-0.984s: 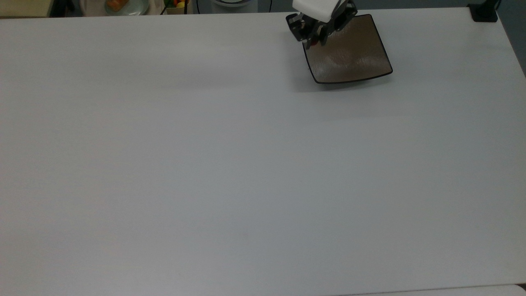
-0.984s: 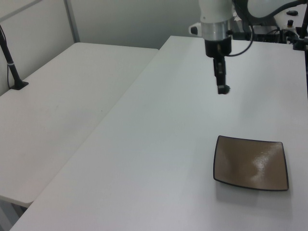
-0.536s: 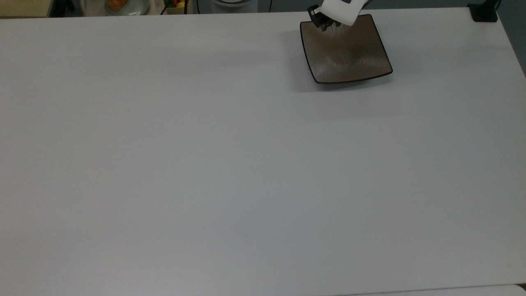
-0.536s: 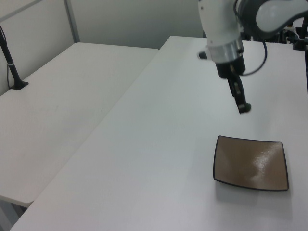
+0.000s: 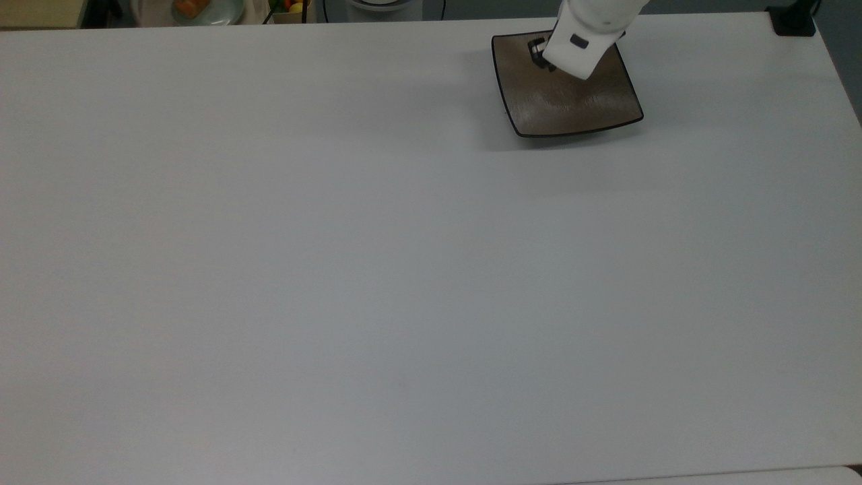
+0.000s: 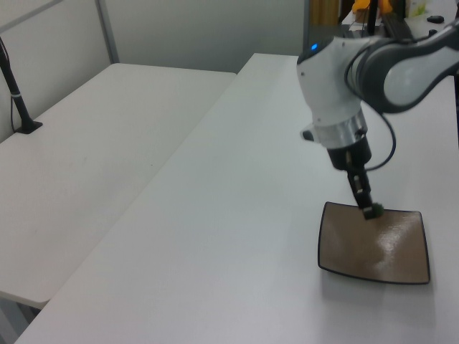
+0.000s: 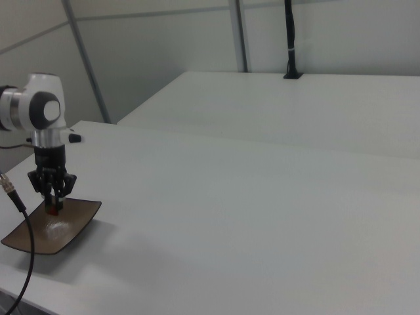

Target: Strawberries on a ceramic plate

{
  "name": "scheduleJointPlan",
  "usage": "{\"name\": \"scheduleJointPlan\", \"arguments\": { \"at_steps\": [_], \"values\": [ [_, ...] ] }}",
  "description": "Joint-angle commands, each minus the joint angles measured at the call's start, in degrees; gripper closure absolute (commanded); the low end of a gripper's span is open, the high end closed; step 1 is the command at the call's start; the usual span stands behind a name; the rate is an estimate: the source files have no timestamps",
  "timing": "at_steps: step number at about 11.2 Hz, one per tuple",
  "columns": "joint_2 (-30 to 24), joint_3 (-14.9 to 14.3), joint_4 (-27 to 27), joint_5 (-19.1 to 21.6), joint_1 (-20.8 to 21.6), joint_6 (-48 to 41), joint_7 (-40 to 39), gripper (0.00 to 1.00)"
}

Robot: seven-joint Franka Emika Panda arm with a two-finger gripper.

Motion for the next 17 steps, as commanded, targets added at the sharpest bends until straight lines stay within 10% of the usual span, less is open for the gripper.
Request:
{"name": "scheduleJointPlan", "arguments": {
  "at_steps": [1,4,5,7,8,17],
  "values": [
    [1.39,-0.52,-3.53,1.1,2.45,8.52,4.49,0.86],
    [3.23,-0.52,-3.62,1.01,3.24,9.16,4.59,0.8],
    [3.32,-0.52,-3.53,1.01,3.16,9.16,4.59,0.68],
    [3.33,-0.52,-3.45,0.92,3.16,8.9,4.68,0.06],
    [3.24,-0.52,-2.84,0.92,3.07,8.46,4.77,0.0],
    [-7.66,-1.48,8.65,-2.23,-7.2,-4.06,10.74,0.0]
  ]
}}
